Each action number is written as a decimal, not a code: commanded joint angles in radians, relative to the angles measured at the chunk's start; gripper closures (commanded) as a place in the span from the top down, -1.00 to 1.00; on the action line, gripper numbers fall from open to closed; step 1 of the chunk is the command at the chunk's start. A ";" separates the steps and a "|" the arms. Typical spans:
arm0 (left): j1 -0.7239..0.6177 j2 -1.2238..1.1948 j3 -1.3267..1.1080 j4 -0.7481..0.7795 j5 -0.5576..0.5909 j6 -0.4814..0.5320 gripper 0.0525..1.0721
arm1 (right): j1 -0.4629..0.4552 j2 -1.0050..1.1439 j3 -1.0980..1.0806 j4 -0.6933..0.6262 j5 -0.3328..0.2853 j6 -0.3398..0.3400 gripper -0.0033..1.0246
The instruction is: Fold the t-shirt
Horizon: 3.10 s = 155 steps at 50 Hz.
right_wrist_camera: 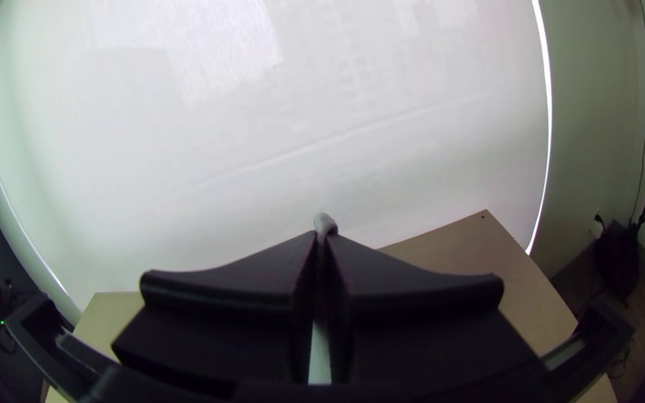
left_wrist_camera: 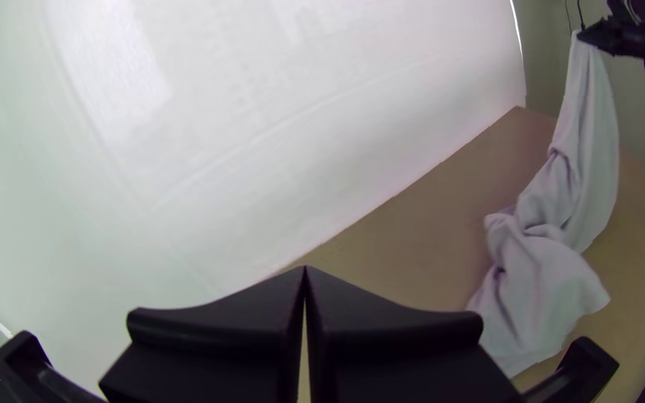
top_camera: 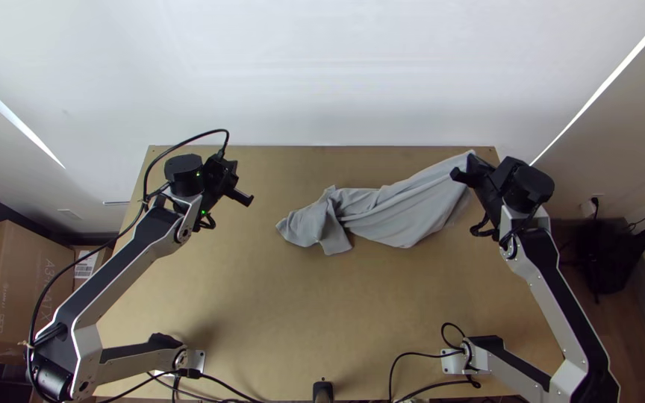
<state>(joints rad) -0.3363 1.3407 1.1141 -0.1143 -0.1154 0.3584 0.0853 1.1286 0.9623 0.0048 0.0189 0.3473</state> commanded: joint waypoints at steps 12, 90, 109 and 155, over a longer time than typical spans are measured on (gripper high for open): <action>-0.342 -0.025 0.043 -0.305 -0.055 -0.222 0.53 | 0.047 0.037 0.096 -0.025 0.019 0.027 -0.95; -0.618 0.509 0.101 0.128 -0.319 -0.095 -0.87 | 0.076 0.017 0.018 0.080 0.035 0.044 -0.95; -0.461 0.370 0.118 0.061 -0.317 -0.167 -0.95 | 0.080 0.020 0.033 0.084 0.035 0.044 -0.95; 0.138 0.268 0.128 0.125 -0.175 -0.213 -0.95 | 0.099 0.051 0.082 0.058 0.036 0.015 -0.95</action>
<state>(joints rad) -0.2337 1.5269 1.2411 -0.0380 -0.3073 0.1638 0.1761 1.1709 1.0183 0.0582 0.0383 0.3626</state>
